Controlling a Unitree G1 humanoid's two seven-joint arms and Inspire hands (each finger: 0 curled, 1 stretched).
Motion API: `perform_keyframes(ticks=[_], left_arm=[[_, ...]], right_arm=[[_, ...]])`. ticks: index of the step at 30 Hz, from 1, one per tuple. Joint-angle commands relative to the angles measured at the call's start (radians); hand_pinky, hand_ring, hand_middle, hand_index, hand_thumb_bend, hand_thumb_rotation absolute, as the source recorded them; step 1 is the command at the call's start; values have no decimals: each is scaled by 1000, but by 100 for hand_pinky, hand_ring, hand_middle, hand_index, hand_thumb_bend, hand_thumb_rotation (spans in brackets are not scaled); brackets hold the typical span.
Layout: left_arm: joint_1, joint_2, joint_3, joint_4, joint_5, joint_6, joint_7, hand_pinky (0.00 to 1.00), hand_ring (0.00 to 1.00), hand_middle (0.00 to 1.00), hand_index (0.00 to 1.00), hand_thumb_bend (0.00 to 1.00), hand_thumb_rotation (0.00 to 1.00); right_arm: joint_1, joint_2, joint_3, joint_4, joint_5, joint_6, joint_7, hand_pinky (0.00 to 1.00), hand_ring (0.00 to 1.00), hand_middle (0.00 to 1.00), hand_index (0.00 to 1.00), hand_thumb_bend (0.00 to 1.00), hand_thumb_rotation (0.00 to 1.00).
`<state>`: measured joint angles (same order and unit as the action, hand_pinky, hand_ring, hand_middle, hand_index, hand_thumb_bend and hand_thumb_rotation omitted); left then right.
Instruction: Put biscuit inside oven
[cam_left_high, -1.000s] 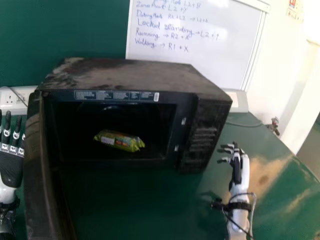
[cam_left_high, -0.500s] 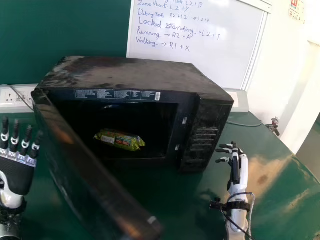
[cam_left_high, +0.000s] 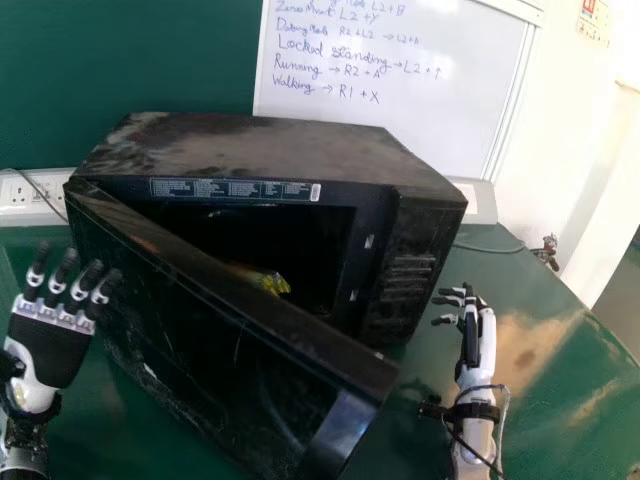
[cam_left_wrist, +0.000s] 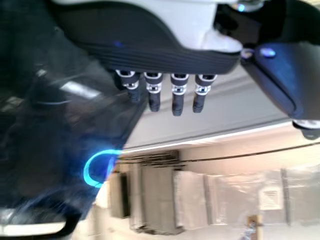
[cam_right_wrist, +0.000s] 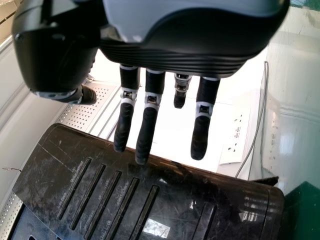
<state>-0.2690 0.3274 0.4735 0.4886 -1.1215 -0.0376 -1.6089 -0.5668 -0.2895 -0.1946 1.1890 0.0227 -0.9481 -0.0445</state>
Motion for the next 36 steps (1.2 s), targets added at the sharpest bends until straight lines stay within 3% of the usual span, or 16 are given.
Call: perform_keyframes(ticks=[1,5,8,10,12,15,20,22,27,28,30,35,36], left_arm=[[6,41,-38,21,-1,1,-5,0,13,22,14,0,79],[10,70,-69,37,-1,20,-5,0,16,26,15,0,80],[15,89,-81,66,44,8,-5,0,19,29,14,0,75],[11,85,-71,102,77,-3,-5,0,21,33,15,0,59],[3,81,-62,131,127,-48,-5,0,24,37,17,0,53],[22,61,-35,95,215,-143,59,1,30,45,31,0,46],[22,70,-38,84,331,-243,124,3,35,57,59,0,14],[31,69,-44,70,355,-230,161,2,38,63,65,0,4],[42,66,-50,48,410,-240,229,4,52,81,79,0,0],[37,64,-49,56,421,-261,231,6,62,85,82,0,0],[26,64,-48,77,444,-298,238,22,79,88,85,0,0],[25,66,-60,88,481,-297,293,42,88,91,89,0,0],[27,63,-63,83,486,-285,313,50,90,93,90,0,0]], right_arm=[[60,46,2,27,-7,0,-4,34,37,45,50,50,17],[59,45,3,28,-10,2,-6,34,37,45,50,50,17],[59,45,3,28,-12,-1,-8,34,37,45,50,50,17],[59,45,3,29,-12,0,-9,33,37,45,50,50,17],[59,45,4,29,-12,1,-11,33,37,45,50,50,17],[59,46,6,28,-15,1,-15,34,37,45,50,50,17],[58,47,5,29,-15,1,-17,34,37,45,50,50,17],[58,47,4,30,-14,2,-16,34,37,45,50,50,17],[56,47,5,32,-17,2,-19,33,37,45,50,50,17],[56,47,5,32,-17,3,-19,33,37,45,50,50,17],[55,47,4,33,-15,3,-17,33,37,45,50,50,17],[55,48,6,33,-20,1,-24,33,37,45,50,50,17],[55,48,5,33,-20,1,-24,33,37,45,50,50,17]])
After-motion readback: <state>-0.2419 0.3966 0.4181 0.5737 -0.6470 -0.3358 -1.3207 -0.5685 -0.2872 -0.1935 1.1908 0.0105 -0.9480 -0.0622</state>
